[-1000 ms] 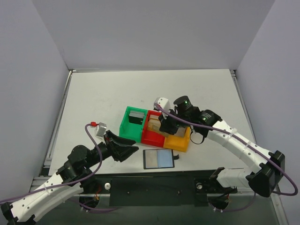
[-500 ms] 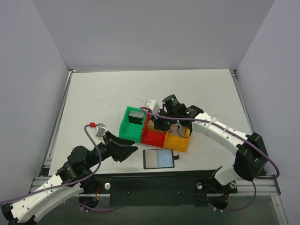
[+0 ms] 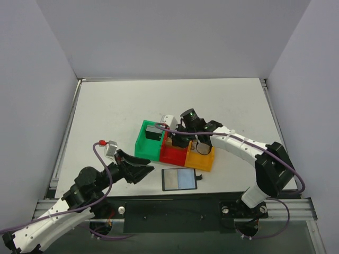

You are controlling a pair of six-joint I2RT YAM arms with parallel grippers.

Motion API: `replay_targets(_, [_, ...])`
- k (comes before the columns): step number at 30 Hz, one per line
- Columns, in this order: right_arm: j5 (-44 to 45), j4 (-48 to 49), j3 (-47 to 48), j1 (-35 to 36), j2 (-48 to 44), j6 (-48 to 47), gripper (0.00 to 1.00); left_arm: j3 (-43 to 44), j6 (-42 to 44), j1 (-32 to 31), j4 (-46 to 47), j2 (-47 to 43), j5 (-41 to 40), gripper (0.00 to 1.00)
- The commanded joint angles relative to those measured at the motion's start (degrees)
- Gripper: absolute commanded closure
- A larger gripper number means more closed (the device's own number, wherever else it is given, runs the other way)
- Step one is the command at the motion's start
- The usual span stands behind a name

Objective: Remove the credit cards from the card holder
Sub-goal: Place the credit card in the storage box.

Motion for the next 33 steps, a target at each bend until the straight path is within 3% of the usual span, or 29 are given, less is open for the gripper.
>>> replay_targets(1, [-2.6,3.6,0.0,-0.7,1.2,-1.8,1.00,0.0,0.6,0.2,-0.9,-1.0,-1.1,0.36])
replay_targets(33, [-0.4,4.8,-0.3,-2.8,9.4,-4.6,1.00,-0.8,0.7,0.2,0.1,0.8,-1.0,0.37])
